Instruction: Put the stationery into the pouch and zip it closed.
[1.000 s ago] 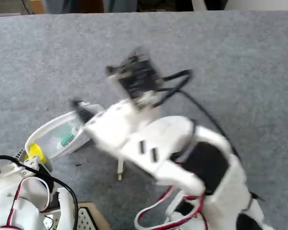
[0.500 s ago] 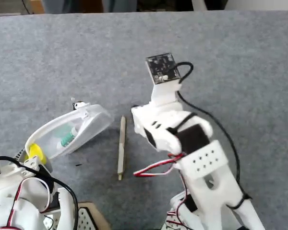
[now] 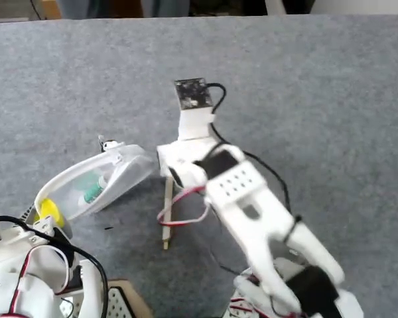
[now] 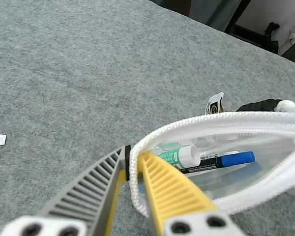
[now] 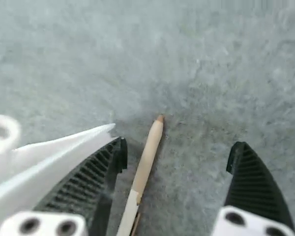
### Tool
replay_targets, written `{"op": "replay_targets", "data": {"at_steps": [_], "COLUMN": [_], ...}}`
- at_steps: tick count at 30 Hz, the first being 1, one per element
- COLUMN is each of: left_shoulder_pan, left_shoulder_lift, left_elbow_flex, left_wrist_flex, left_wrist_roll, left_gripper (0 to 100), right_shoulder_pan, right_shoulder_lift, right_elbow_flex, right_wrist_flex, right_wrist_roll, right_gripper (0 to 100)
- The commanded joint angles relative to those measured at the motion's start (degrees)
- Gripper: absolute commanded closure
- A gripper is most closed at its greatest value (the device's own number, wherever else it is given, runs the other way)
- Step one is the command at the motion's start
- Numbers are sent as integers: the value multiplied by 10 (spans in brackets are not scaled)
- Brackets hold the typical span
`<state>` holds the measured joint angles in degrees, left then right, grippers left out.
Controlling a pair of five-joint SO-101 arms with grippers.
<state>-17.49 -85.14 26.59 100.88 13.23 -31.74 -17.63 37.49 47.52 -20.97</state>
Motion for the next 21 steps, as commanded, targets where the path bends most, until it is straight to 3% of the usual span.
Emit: {"op": "replay_targets", "data": {"at_steps": [1, 21], "left_shoulder_pan": [-5, -1], "left_shoulder_lift": [-2, -2], "left_elbow_flex": [-9, -9], "left_wrist_flex": [0, 0], "left_wrist_roll": [-4, -4], "left_gripper": [971, 971], "right_shoulder_pan": [-19, -23], "right_shoulder_lift": [55, 330], "right_elbow_flex": [-48, -171], "right_wrist_flex": [-14, -44], "right_wrist_roll": [-25, -47], "right_gripper": [666, 666]}}
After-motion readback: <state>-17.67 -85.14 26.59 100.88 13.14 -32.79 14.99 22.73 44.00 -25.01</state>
